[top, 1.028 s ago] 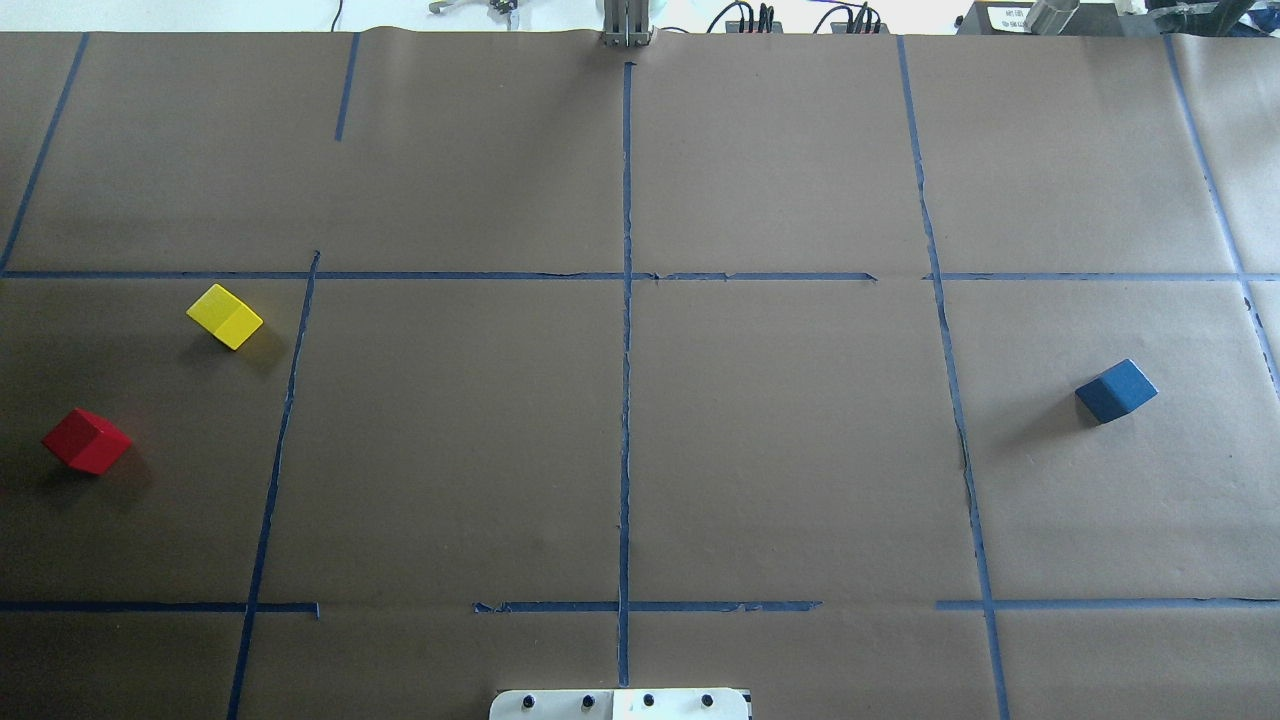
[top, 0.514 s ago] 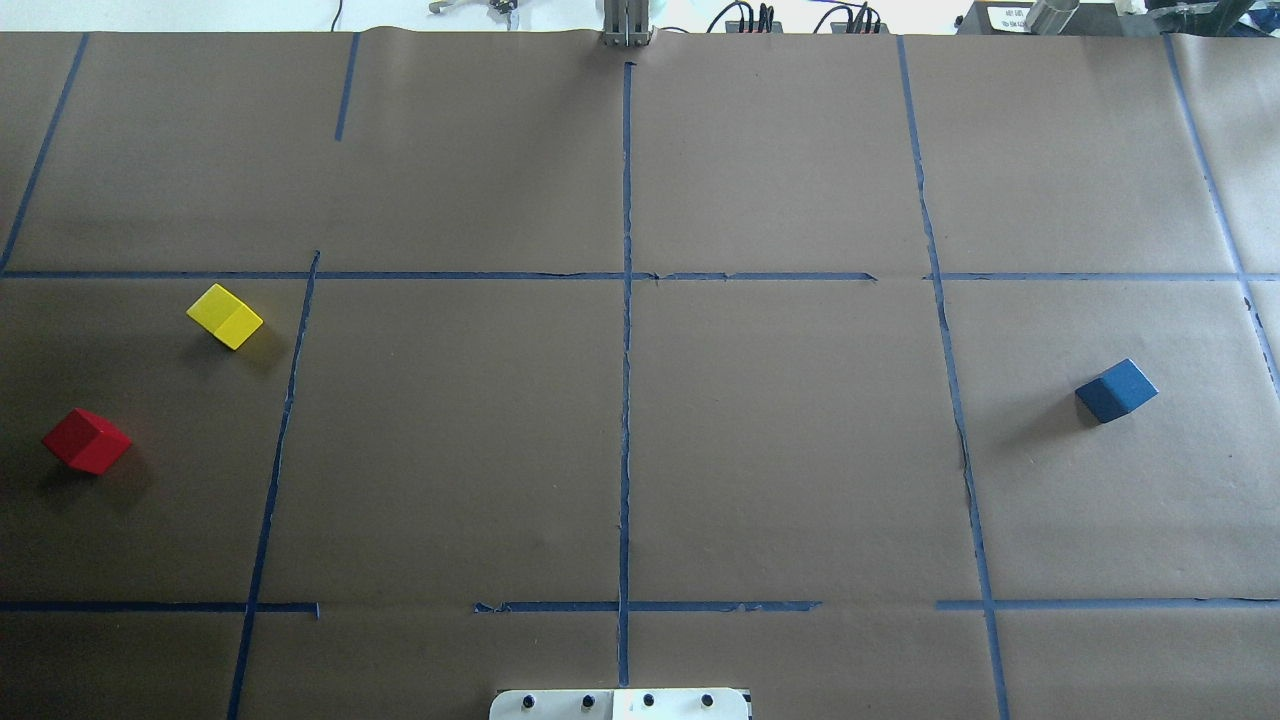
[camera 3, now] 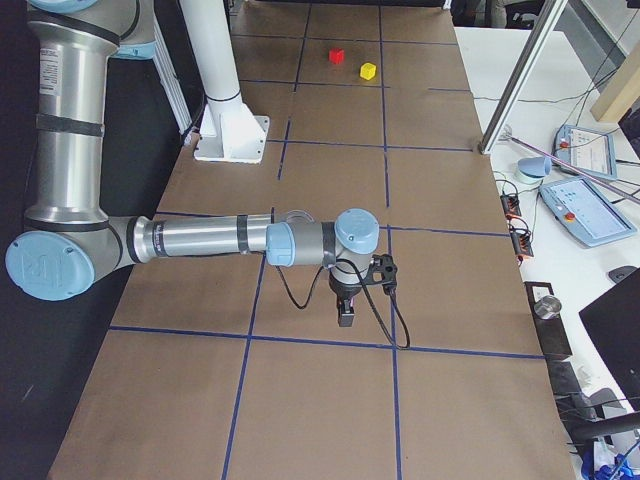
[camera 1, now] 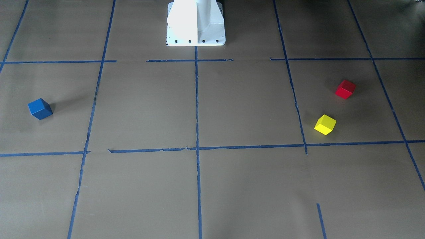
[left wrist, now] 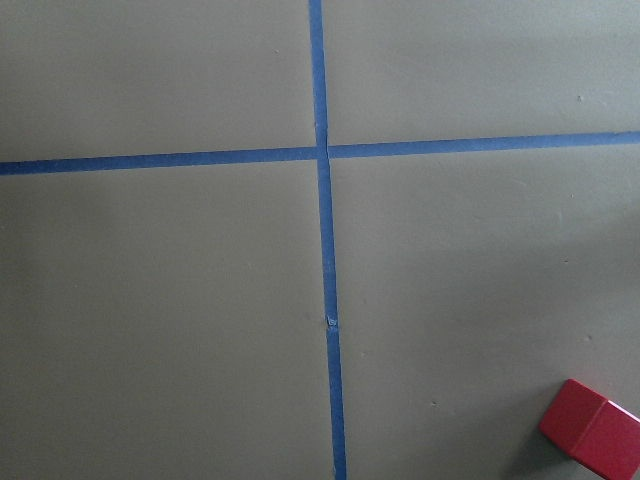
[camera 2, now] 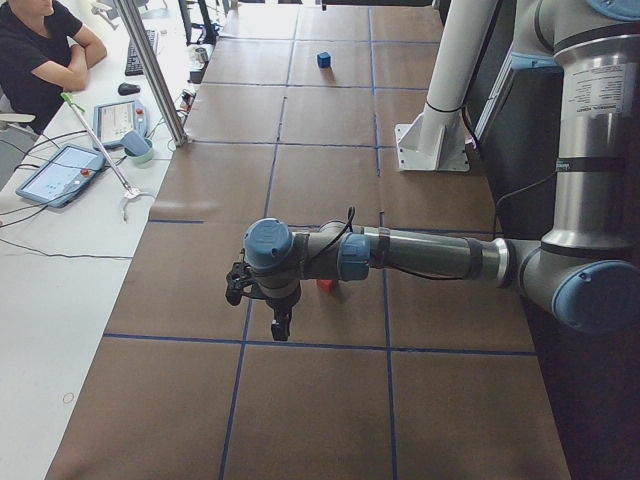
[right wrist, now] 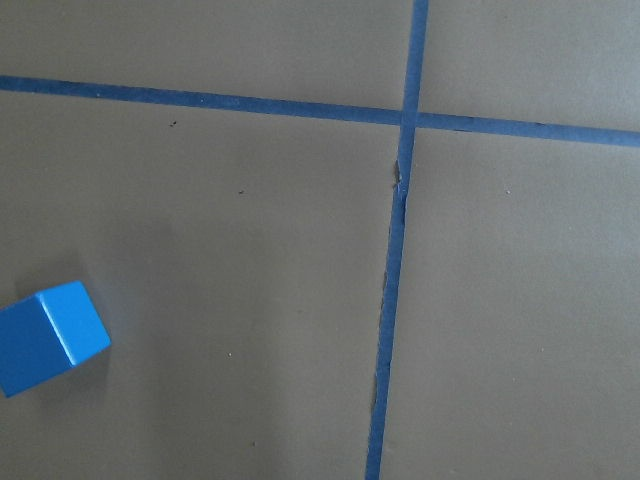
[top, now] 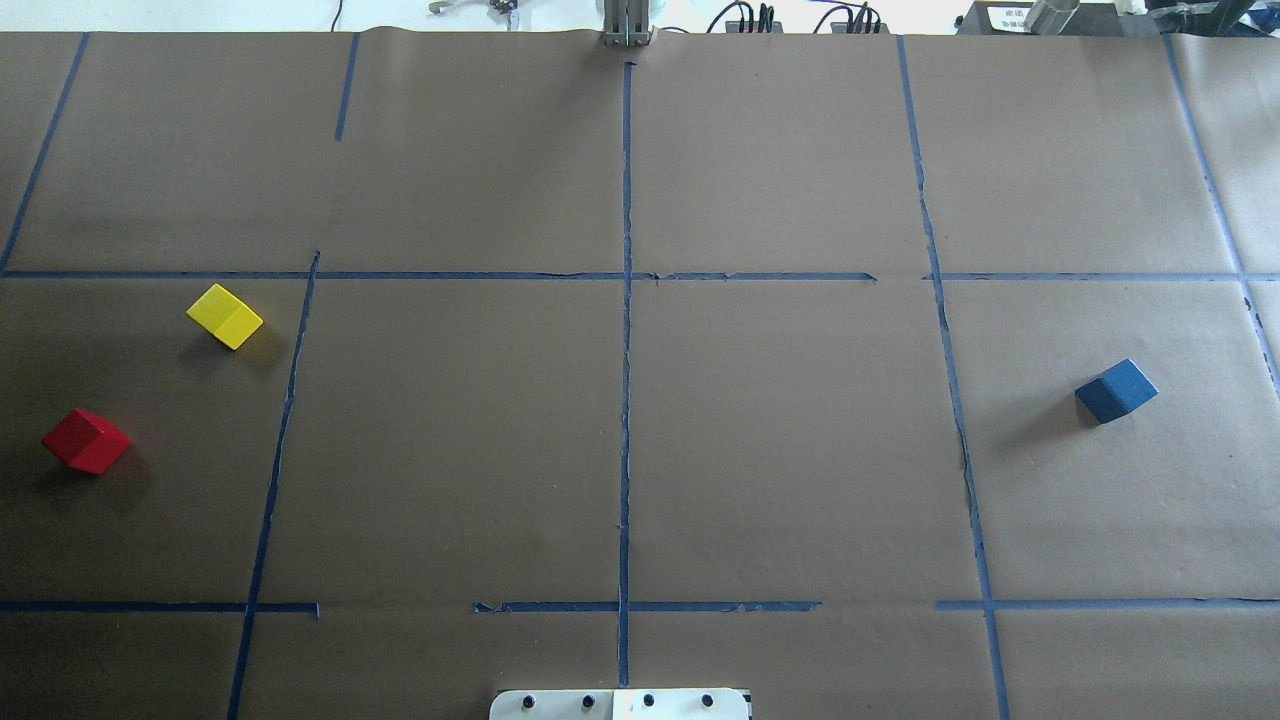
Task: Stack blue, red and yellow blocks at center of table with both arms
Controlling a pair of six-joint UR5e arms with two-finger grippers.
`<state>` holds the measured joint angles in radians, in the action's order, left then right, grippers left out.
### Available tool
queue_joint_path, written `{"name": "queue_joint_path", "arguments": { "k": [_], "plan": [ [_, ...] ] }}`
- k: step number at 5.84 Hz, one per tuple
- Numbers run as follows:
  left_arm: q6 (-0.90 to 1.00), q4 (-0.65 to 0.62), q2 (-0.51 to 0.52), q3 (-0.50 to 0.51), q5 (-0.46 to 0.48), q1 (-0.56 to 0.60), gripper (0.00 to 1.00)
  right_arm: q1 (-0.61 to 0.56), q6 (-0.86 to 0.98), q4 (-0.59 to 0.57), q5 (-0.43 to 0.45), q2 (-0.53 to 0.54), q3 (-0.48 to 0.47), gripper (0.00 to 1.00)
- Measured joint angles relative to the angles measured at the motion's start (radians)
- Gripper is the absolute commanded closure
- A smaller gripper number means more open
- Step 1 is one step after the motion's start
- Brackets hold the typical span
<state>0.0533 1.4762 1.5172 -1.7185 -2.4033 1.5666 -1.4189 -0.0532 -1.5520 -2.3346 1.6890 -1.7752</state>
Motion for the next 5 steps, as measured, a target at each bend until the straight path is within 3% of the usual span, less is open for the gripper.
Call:
{"name": "queue_joint_path", "arguments": {
  "k": [3, 5],
  "plan": [
    [0.002, 0.002, 0.003, -0.007, 0.000, 0.001, 0.00, 0.217, -0.216, 0.334, 0.031, -0.010, 0.005, 0.01],
    [0.000, 0.003, 0.005, -0.026, -0.001, 0.001, 0.00, 0.323, -0.229, 0.391, 0.078, -0.012, -0.004, 0.01]
  ]
}}
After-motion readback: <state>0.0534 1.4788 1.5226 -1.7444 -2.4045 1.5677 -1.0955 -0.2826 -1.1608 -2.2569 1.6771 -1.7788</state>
